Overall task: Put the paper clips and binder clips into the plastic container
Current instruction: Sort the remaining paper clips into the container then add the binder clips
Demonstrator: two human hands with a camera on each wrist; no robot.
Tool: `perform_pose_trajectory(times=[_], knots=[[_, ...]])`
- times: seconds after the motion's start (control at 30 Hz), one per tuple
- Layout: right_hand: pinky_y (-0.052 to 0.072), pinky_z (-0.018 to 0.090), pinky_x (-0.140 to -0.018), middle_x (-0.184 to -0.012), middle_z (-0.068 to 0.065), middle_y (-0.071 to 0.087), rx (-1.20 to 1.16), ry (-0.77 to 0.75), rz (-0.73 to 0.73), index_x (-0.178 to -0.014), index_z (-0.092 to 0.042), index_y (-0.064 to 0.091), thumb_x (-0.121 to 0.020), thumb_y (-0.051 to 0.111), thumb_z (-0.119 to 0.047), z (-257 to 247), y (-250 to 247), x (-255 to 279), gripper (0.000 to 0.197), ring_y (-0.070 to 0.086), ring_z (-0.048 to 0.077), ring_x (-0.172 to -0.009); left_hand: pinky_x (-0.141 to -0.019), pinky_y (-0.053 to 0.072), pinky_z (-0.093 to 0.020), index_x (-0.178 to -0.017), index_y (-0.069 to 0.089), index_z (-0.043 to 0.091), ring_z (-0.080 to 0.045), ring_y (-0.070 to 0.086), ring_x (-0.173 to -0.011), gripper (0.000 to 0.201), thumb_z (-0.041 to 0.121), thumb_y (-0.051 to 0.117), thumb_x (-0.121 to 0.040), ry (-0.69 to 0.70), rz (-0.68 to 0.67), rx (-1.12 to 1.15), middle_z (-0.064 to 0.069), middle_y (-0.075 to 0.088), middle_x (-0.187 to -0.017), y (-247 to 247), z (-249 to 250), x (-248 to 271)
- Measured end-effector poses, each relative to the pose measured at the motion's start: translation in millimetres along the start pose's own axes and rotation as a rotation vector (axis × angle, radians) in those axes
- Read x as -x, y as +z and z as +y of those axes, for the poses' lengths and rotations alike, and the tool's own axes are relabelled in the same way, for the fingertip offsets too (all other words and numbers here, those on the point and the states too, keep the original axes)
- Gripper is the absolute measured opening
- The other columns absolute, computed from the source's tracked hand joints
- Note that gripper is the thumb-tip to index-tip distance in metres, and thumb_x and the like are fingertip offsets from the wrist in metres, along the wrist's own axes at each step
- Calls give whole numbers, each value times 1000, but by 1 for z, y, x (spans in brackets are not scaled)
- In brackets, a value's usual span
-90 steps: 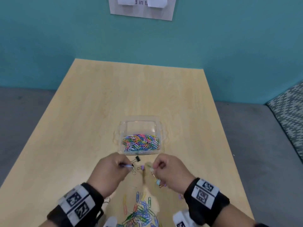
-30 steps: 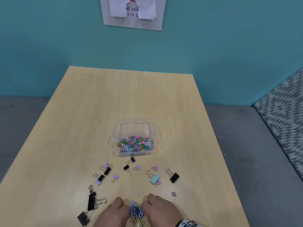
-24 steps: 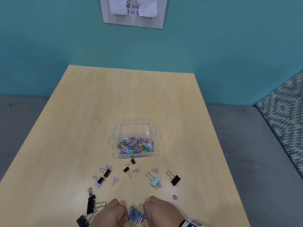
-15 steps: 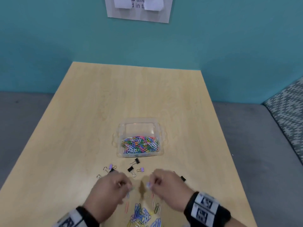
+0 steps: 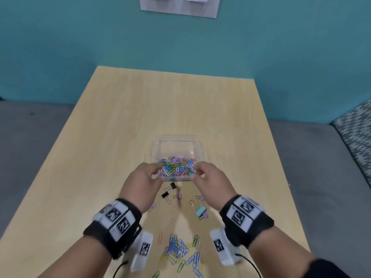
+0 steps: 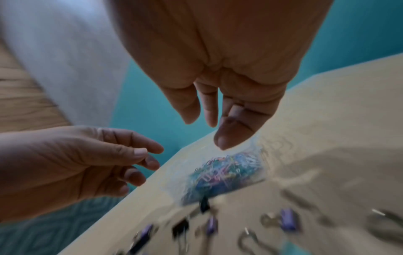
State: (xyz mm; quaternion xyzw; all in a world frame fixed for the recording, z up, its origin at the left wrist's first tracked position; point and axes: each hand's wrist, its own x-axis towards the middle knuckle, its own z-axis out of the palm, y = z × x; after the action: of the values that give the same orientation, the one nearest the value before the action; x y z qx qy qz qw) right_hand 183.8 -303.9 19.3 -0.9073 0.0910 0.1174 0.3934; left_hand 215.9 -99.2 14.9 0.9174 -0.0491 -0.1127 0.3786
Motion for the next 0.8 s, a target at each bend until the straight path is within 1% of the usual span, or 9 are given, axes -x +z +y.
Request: perform_pose_trajectory(times=[0.07,0.13,0.23,0.37,0.4,0.47,0.57,0.67,0.8], knots=[[47,36,-86,-105,-4,55,86,-79,-102,-117,-23,57,-89,48,-34,13,6,43,31,56,14,-91,-76,46,-28,-111,64,25,-11,59,-78,28,24,65,-83,24,-85,-86,7,56,-95,2,-14,42],[45,31,-88,-117,-8,48,179,-78,-272,-127,-27,50,-89,47,-36,30,17,86,39,53,10,-95,-77,42,-23,-119,57,31,-7,55,-85,37,33,62,-83,-9,-279,-224,12,50,-102,9,-28,86],[41,28,-89,-136,-7,29,352,-9,-426,-144,-31,25,-84,54,-32,51,36,130,67,43,14,-115,-75,38,-23,-139,23,40,-12,51,-96,73,37,58,-76,-83,-568,-414,10,32,-119,27,-53,131],[37,29,-94,-148,-3,13,513,44,-402,-149,-35,-4,-80,58,-35,61,57,148,93,32,23,-123,-79,35,-22,-129,-15,63,-15,42,-99,97,40,55,-66,-62,-552,-378,11,20,-113,50,-71,155],[36,27,-93,-148,-3,12,507,26,-386,-149,-35,-5,-81,60,-37,63,60,147,94,32,23,-122,-82,36,-22,-129,-17,64,-16,43,-105,100,40,58,-67,-54,-518,-344,11,21,-117,53,-72,156],[37,26,-93,-146,-4,13,471,-34,-342,-149,-35,-5,-82,62,-40,64,64,141,94,33,20,-120,-91,39,-22,-141,-8,51,-14,41,-116,101,38,65,-72,-26,-433,-315,8,20,-134,58,-70,151],[42,30,-92,-147,-2,15,448,-108,-280,-147,-35,2,-84,65,-39,59,70,124,89,32,21,-122,-104,37,-29,-146,0,41,-14,33,-130,97,36,68,-78,70,-349,-291,8,5,-152,62,-60,132],[45,37,-91,-149,3,15,479,-149,-285,-147,-32,12,-85,64,-37,52,77,103,81,32,26,-124,-103,40,-35,-146,0,40,-17,34,-131,92,40,66,-81,148,-372,-339,13,-7,-156,63,-51,109],[48,39,-79,-136,7,29,514,-238,-277,-136,-27,30,-87,63,-28,46,81,94,58,37,28,-113,-99,41,-35,-144,21,30,-19,37,-126,73,37,63,-84,210,-411,-426,10,3,-155,63,-44,94]])
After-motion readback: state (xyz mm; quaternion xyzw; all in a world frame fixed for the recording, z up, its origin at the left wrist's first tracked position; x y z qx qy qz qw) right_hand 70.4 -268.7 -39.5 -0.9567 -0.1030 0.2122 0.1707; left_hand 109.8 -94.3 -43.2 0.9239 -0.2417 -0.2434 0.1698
